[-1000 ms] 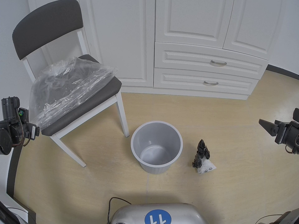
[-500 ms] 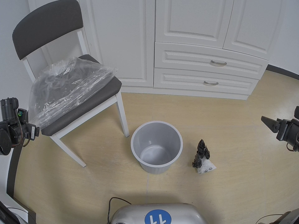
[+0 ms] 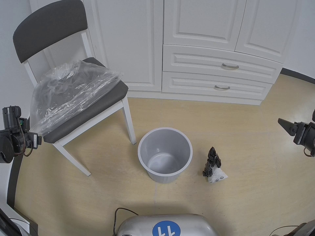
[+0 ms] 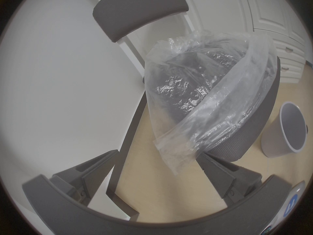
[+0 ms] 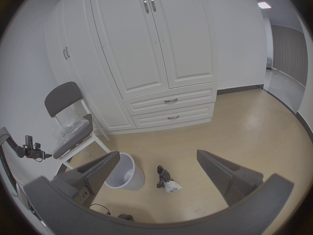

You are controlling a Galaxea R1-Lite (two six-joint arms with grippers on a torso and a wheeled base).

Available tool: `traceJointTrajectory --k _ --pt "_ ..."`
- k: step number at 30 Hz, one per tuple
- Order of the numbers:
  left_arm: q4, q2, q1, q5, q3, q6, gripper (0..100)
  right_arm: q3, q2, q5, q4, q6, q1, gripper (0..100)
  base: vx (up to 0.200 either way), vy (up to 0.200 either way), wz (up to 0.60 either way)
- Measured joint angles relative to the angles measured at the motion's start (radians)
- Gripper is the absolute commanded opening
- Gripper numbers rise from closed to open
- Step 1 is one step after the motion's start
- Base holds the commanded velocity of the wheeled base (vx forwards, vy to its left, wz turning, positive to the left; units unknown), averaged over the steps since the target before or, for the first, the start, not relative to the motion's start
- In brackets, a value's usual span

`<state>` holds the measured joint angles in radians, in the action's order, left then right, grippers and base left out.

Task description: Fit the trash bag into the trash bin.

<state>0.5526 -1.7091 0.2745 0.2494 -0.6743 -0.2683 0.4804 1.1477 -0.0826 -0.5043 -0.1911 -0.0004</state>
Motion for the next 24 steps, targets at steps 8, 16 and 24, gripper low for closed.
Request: traceJointTrajectory --k 8,16,24 --pt "0.11 -0.008 0.004 0.001 0.018 0.154 100 0.005 -0.007 0.0 -0.002 -0.005 -0.007 100 0.0 0.0 0.0" --pt "0.269 -0.003 0.006 0.0 0.055 0.221 100 0.006 -0.007 0.0 -0.024 -0.006 -0.014 100 0.0 0.0 0.0" --pt "0.447 -0.027 0.0 -0.001 0.075 0.246 100 0.002 -0.004 0.0 -0.045 -0.007 -0.019 100 0.0 0.0 0.0"
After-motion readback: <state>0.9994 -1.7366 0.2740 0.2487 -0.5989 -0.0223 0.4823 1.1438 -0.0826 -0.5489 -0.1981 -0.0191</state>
